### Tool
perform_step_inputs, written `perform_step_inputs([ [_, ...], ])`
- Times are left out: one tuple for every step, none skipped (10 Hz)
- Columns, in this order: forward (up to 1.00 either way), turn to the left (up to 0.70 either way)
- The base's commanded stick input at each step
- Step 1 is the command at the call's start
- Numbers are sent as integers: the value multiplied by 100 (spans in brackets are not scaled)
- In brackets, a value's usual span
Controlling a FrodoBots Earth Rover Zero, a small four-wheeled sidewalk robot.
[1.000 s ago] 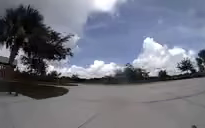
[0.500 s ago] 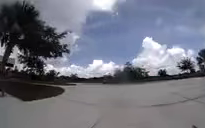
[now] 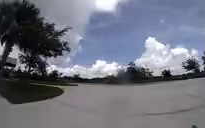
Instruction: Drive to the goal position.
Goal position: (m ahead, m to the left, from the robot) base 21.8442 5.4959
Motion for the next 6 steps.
perform_step_inputs([
  [85,0],
  [85,0],
  [85,0],
  [85,0],
  [85,28],
  [85,34],
])
